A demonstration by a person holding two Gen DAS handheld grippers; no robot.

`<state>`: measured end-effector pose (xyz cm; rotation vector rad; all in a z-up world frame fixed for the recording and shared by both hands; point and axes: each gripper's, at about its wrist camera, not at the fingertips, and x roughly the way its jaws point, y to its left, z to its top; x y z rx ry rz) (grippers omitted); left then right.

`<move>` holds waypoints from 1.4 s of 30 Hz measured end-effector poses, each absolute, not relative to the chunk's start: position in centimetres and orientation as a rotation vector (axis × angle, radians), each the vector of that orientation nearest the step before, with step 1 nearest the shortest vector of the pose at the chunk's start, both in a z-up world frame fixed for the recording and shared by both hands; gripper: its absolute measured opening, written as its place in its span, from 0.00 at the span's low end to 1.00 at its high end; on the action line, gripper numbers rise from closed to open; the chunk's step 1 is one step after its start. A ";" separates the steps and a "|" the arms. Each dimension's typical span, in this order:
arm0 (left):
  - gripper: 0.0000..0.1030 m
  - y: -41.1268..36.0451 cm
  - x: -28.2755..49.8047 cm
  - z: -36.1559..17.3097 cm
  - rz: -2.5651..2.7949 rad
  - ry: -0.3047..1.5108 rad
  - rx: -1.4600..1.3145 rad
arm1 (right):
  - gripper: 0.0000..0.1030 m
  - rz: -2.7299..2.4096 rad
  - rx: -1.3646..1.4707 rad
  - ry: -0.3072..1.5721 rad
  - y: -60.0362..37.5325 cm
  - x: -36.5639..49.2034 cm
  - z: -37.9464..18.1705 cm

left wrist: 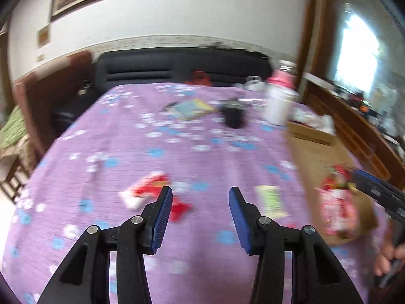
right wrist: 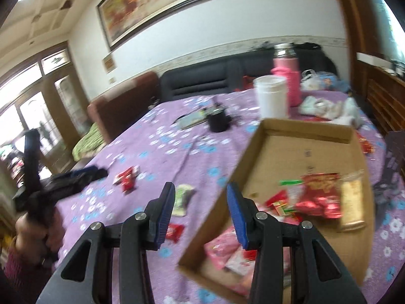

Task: Organize snacks
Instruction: 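Grasp the red candy packet with the right gripper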

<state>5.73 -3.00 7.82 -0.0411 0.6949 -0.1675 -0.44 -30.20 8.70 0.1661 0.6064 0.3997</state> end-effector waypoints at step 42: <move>0.48 10.7 8.3 4.5 0.069 0.680 -0.359 | 0.25 0.399 -0.112 0.933 -3.4 17.0 1.6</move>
